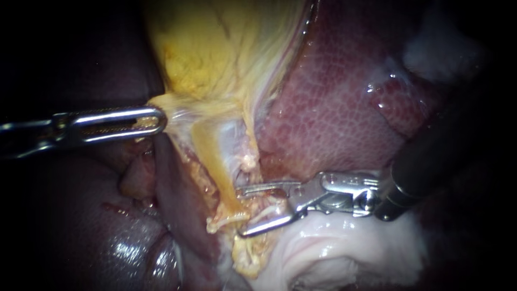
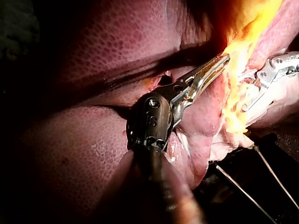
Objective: Clipping second clip left tube
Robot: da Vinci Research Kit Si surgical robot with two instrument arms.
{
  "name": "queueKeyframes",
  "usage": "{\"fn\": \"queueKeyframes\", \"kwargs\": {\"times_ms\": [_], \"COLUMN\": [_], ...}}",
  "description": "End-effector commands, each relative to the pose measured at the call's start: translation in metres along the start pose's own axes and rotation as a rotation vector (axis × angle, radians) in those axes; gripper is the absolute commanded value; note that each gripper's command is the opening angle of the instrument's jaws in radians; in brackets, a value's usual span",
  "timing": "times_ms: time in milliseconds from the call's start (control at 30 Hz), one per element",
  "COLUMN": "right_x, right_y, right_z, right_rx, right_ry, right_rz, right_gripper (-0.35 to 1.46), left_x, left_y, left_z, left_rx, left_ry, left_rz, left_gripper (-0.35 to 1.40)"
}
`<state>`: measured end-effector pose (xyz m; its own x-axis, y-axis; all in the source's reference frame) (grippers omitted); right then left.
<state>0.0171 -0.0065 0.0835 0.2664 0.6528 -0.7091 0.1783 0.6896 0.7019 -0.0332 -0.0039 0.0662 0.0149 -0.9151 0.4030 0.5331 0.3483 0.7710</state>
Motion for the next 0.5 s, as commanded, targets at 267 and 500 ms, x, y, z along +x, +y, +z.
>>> {"fn": "queueKeyframes", "kwargs": {"times_ms": [267, 500], "right_x": [0.002, 0.0032], "right_y": [-0.0015, -0.0026], "right_z": [0.0007, 0.0007], "right_rx": [0.042, 0.085], "right_ry": [0.021, 0.052], "right_rz": [0.008, 0.026], "right_gripper": [0.59, 0.59], "left_x": [0.0, 0.0], "left_y": [0.0001, 0.0004], "left_z": [0.0001, 0.0001], "left_rx": [0.001, 0.001], "left_ry": [0.002, 0.002], "left_rz": [0.006, 0.006], "left_gripper": [-0.35, -0.35]}}
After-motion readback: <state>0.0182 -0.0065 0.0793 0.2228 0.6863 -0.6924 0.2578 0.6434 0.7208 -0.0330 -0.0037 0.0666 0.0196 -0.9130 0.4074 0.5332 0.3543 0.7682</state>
